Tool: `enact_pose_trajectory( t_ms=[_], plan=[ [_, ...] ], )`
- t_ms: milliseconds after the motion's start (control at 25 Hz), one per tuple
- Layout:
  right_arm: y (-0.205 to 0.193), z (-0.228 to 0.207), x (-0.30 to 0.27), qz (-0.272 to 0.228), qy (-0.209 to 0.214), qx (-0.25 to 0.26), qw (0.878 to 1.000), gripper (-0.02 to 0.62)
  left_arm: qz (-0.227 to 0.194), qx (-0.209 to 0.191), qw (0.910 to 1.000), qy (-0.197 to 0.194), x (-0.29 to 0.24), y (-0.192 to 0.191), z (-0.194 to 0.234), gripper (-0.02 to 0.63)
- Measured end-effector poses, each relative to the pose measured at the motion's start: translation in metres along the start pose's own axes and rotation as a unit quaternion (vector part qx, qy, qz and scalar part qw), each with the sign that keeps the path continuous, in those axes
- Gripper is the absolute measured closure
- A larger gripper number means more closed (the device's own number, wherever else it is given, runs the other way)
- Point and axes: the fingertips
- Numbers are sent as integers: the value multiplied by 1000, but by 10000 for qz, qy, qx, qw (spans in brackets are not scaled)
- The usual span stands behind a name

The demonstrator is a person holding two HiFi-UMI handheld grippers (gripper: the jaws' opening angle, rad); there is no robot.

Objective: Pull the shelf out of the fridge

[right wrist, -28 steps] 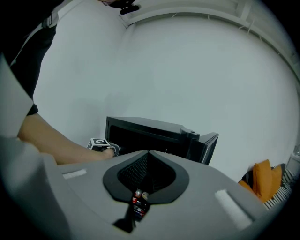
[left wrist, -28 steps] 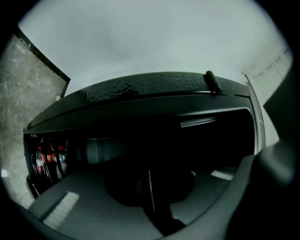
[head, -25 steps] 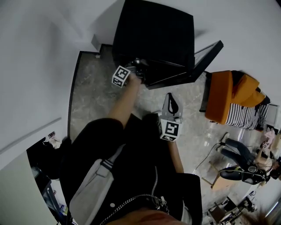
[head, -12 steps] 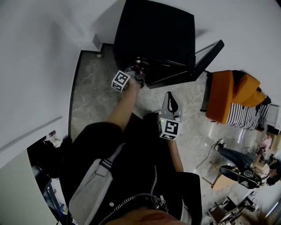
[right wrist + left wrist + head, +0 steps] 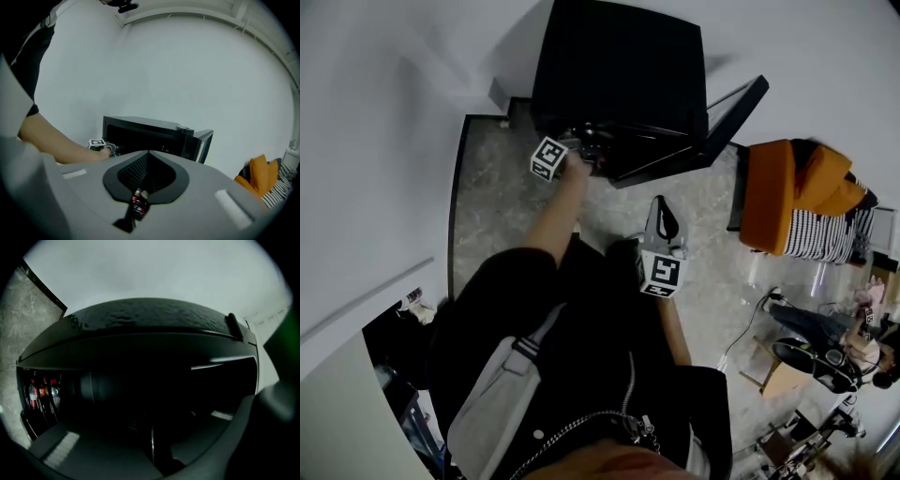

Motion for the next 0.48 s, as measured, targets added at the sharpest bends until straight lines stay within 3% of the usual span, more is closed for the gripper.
enact_pose_trajectory(
  t_ms=[480],
  plan=[
    [-9,7,-20,12,174,-309,9994,592,145,238,9996,14,17,-5,2,584]
  ],
)
Point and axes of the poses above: the fingertips, and each gripper's own axes: x backward along the fingers, z to its left, y out of its top, and after that the axes turned 9 degrees about y, right-handed
